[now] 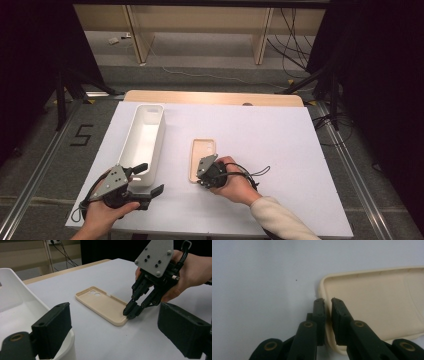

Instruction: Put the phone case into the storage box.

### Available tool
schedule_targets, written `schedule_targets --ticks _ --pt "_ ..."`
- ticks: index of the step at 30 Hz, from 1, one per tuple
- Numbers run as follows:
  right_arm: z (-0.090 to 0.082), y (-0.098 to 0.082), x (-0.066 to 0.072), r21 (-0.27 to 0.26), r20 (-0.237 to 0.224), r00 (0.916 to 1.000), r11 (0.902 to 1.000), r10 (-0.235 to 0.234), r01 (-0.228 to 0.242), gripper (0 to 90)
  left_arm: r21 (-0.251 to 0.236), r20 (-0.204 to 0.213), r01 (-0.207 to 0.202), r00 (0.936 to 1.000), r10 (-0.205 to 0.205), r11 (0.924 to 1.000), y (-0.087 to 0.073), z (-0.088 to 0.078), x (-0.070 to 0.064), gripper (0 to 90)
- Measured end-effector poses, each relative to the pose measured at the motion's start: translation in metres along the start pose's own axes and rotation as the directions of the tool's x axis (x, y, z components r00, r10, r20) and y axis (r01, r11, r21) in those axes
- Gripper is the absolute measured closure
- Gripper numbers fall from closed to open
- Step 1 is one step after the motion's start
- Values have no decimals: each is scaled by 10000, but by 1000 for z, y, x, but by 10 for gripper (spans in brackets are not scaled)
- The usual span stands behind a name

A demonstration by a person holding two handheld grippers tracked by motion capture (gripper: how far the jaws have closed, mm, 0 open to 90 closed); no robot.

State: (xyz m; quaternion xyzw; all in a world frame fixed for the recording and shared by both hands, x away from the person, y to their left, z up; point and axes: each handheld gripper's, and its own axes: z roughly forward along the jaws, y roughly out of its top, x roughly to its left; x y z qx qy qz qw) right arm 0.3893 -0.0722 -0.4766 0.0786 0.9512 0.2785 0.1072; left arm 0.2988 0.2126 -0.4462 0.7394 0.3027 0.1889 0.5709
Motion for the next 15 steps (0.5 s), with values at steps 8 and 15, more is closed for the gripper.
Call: schedule_targets --ticks 8,15 --pt "0 0 -1 -24 -41 9999 9999 -106 106 836 -7 -8 5 10000 -5 10000 0 0 0 113" --pt "0 0 -1 -51 -77 9999 9999 -138 138 844 -10 -5 2 10000 -2 10000 0 0 0 113"
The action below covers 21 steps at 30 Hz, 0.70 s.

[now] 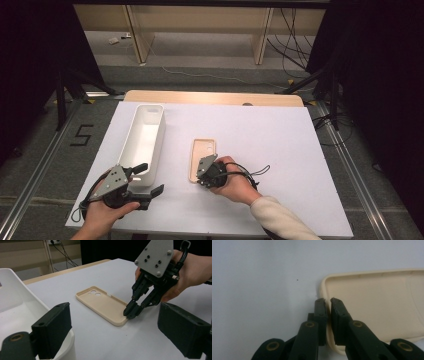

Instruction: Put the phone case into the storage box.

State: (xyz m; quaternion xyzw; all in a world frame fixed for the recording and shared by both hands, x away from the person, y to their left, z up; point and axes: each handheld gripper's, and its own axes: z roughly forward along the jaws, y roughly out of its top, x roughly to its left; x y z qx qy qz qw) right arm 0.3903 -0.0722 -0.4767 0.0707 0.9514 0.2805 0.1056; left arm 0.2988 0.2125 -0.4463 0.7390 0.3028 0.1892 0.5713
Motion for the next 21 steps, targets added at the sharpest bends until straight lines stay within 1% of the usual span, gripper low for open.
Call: schedule_targets --ticks 16,19,21 --pt "0 -1 -1 -63 -115 9997 9998 -214 213 857 -2 -11 -25 10000 25 10000 0 0 0 113" --pt "0 -1 -1 22 -163 9995 9997 -255 256 860 -5 -8 -21 10000 21 10000 0 0 0 113" --pt "0 -1 -1 -59 -129 9996 9997 -244 243 863 0 -7 -17 10000 17 10000 0 0 0 113"
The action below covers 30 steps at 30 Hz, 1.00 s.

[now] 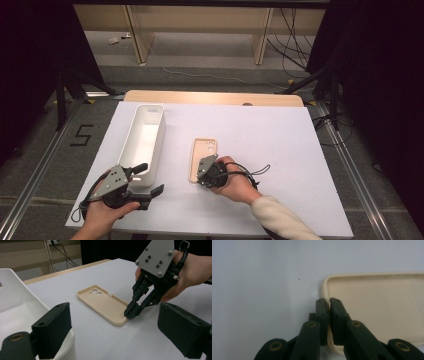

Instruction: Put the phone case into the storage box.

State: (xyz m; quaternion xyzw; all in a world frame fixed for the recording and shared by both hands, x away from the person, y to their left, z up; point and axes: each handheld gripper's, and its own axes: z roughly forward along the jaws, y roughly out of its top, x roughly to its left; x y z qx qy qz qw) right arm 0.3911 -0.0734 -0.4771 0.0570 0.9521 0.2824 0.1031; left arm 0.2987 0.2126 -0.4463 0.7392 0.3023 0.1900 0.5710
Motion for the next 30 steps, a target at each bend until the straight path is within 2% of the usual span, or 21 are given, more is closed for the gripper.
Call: schedule_targets --ticks 30 --pt "-4 -1 -1 -197 -35 10000 9998 -65 65 877 -31 102 -44 9999 44 10000 0 0 -2 115"
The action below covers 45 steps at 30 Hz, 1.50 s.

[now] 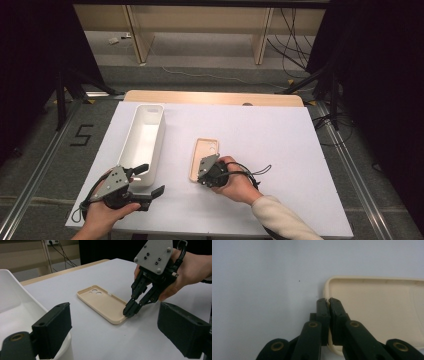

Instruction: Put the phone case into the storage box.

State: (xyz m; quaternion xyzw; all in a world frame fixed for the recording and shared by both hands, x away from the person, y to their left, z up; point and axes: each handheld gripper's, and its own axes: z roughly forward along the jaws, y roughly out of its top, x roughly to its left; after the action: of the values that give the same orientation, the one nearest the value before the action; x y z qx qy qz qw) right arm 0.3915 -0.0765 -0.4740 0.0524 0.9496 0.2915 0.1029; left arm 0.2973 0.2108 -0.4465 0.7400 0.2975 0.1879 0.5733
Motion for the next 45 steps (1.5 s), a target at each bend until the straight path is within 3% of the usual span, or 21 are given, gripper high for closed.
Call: schedule_targets --ticks 33,34,39,45 --pt "-28 9 1 -763 668 9975 9966 -246 296 878 -73 2 170 9999 -170 9998 1 0 0 123" --pt "-28 9 1 -789 675 9975 9965 -229 282 878 -46 -44 31 10000 -31 10000 2 -1 1 124" --pt "-32 10 2 -875 725 9972 9959 -186 249 878 -140 -183 473 9987 -476 9988 7 -2 3 141" --pt "-35 12 1 -934 867 9958 9950 -285 366 878 -219 -359 524 9979 -532 9984 20 2 5 151"
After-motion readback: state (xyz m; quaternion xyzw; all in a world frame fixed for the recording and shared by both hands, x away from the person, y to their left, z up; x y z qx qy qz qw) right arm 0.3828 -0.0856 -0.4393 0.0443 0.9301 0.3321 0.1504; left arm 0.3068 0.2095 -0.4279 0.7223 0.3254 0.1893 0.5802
